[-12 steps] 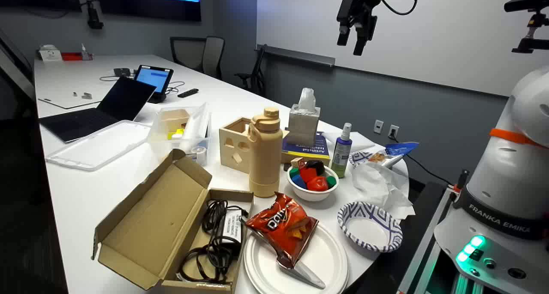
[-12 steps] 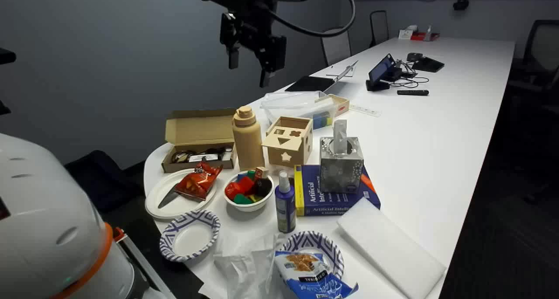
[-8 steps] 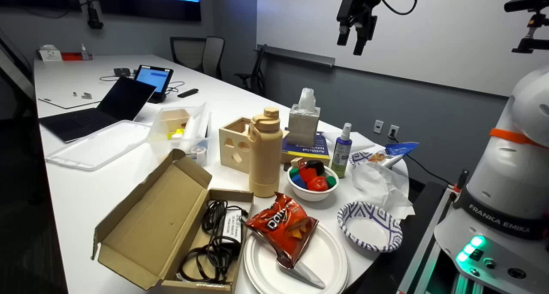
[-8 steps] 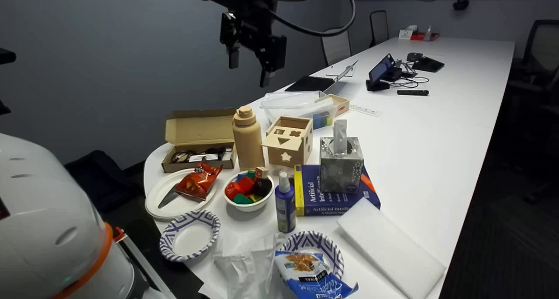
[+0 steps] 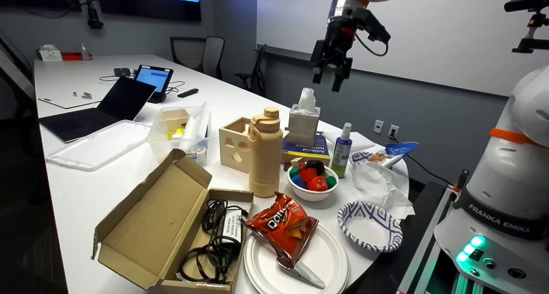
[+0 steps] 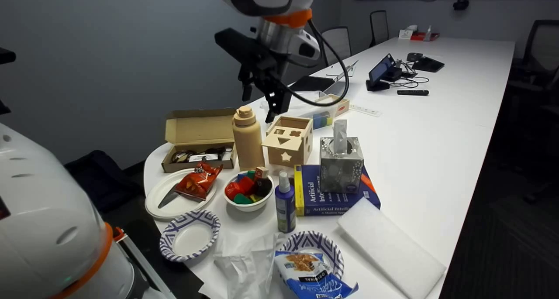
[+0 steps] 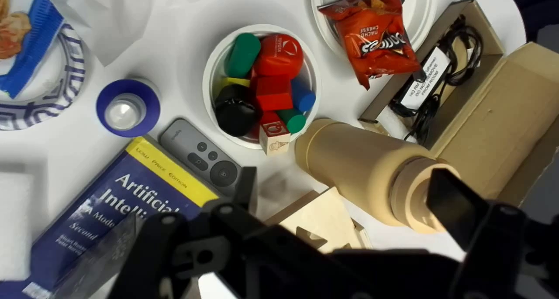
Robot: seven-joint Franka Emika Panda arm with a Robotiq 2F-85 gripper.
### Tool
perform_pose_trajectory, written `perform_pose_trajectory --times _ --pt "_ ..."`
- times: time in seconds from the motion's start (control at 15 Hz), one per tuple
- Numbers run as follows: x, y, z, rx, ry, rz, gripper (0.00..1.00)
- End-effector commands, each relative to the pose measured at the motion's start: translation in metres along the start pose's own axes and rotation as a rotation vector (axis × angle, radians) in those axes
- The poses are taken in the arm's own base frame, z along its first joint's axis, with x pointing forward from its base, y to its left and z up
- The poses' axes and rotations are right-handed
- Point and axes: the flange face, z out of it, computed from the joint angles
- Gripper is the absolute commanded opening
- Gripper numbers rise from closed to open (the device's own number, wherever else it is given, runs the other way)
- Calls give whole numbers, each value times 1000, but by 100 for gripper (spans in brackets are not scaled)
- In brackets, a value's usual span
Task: Close the lid of the toy box
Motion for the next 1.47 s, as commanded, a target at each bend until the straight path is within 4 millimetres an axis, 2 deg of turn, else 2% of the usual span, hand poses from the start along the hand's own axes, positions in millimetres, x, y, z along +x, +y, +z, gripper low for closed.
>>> perform_pose_trajectory --times 0.0,0.27,0.67,1.13,1.4 --pt "32 15 45 62 -15 27 100" --pt "57 33 85 20 26 68 100" --pt "83 34 135 -61 73 71 100" --pt "93 34 164 -150 147 94 100" --pt "91 41 170 -218 194 130 100"
